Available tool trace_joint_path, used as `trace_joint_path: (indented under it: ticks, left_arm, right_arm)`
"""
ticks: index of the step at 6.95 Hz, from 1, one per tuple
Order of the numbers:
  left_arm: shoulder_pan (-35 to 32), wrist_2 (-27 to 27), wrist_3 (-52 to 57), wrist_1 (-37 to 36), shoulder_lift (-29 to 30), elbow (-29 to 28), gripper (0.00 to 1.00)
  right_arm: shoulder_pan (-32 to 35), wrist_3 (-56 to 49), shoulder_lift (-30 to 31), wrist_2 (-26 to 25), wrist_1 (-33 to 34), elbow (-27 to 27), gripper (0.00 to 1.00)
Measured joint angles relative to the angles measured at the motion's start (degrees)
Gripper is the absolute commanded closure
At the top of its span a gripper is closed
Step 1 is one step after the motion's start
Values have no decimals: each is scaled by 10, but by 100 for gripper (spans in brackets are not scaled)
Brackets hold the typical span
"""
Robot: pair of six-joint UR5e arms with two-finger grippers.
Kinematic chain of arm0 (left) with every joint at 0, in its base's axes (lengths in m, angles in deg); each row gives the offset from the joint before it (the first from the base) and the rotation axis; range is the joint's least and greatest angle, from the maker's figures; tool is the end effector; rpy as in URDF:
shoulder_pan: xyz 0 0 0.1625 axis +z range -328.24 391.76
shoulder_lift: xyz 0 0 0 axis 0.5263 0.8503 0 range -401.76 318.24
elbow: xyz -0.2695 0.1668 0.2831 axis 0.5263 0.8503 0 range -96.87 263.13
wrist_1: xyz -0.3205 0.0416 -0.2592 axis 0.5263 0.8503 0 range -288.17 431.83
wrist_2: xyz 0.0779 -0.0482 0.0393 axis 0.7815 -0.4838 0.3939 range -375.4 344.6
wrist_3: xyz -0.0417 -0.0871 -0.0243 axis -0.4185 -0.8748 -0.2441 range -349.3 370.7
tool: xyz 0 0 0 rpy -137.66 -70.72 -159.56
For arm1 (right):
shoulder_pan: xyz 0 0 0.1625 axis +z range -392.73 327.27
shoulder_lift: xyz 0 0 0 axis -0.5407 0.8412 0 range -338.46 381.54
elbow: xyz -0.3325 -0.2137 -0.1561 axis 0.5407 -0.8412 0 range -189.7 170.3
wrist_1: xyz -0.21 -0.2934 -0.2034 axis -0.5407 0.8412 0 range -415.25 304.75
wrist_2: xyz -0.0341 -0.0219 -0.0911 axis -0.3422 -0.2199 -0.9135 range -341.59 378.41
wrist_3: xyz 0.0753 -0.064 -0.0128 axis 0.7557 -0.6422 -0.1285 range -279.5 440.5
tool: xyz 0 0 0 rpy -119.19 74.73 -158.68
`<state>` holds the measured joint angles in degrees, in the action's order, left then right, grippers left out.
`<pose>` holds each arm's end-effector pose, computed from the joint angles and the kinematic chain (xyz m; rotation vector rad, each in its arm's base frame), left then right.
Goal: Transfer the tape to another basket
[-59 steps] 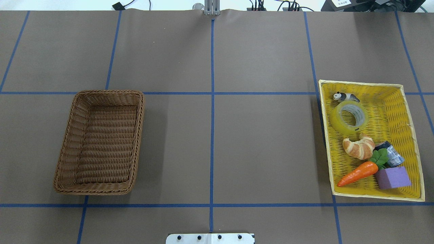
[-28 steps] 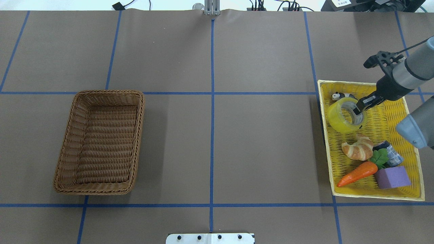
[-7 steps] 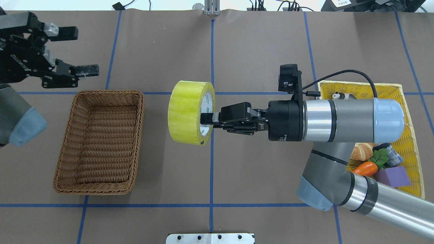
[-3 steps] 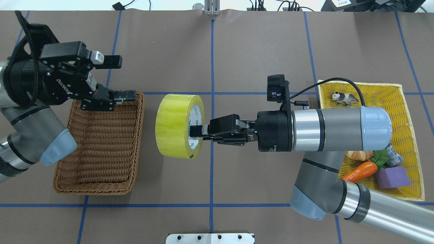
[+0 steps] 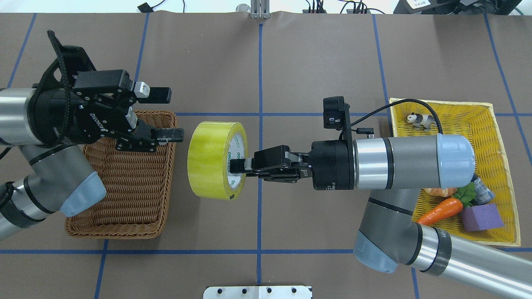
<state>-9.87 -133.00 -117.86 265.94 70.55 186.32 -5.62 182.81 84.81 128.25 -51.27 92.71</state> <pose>0.2875 -0.3720 0.1960 -0.1468 2.3099 -0.1129 -0.4127 -0.3230 0.1590 0.0830 -2.1419 0.0219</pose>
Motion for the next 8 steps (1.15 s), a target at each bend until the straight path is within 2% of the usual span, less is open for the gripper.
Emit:
trace_joint_path:
  ticks: [4, 8]
  left_arm:
    - [31, 1, 1, -3, 14, 1, 4]
    - [55, 1, 2, -4, 24, 4, 45]
  right_arm:
    - [0, 0, -16, -4, 0, -18, 100]
    - [-2, 0, -23, -9, 0, -22, 100]
